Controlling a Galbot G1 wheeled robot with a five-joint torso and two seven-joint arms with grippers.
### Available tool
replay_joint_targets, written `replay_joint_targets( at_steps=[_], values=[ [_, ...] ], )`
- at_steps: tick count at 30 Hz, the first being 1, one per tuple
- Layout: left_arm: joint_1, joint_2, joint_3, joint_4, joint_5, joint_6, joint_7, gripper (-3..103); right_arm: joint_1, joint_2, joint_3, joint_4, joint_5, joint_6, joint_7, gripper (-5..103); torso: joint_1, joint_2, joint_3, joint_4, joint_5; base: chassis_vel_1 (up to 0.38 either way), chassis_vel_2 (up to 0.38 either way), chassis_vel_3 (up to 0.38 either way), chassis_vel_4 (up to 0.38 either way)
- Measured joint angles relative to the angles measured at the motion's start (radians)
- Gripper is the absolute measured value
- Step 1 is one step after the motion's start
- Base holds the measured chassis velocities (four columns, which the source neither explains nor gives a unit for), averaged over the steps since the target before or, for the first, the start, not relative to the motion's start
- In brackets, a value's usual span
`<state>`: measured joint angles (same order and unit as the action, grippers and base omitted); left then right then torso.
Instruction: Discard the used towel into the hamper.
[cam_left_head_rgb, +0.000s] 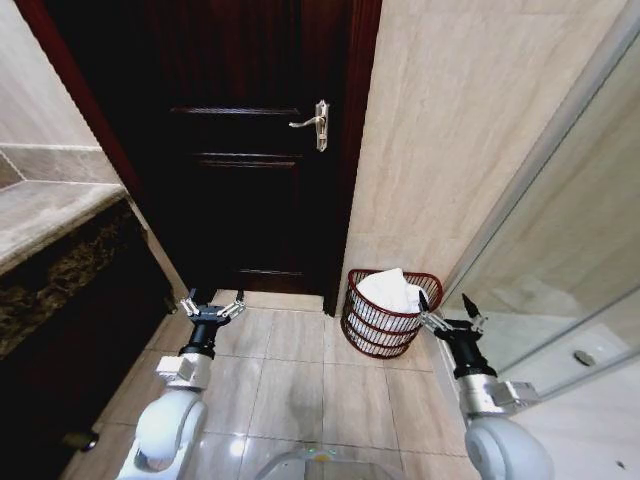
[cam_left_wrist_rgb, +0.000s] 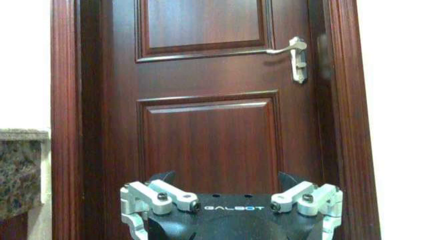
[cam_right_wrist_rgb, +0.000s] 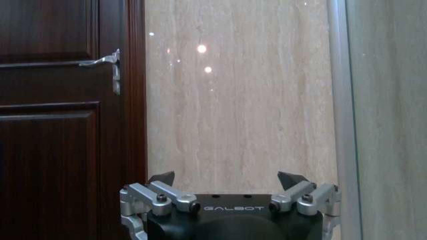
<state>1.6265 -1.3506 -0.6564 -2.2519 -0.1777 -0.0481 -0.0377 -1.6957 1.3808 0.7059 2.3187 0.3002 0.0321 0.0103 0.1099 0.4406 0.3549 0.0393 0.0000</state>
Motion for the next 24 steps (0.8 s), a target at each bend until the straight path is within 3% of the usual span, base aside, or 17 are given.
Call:
replay_joint_targets(
  at_steps=[24],
  values=[
    [0.000, -0.017, 0.015, -0.021, 0.008, 0.008, -0.004, 100, 0.016, -0.002, 0.008, 0.012, 0.003, -0.003, 0.012, 100, 0.036, 0.090, 0.054, 0.0000, 0.0000, 0.000, 0.000, 0.000, 0.000]
  ],
)
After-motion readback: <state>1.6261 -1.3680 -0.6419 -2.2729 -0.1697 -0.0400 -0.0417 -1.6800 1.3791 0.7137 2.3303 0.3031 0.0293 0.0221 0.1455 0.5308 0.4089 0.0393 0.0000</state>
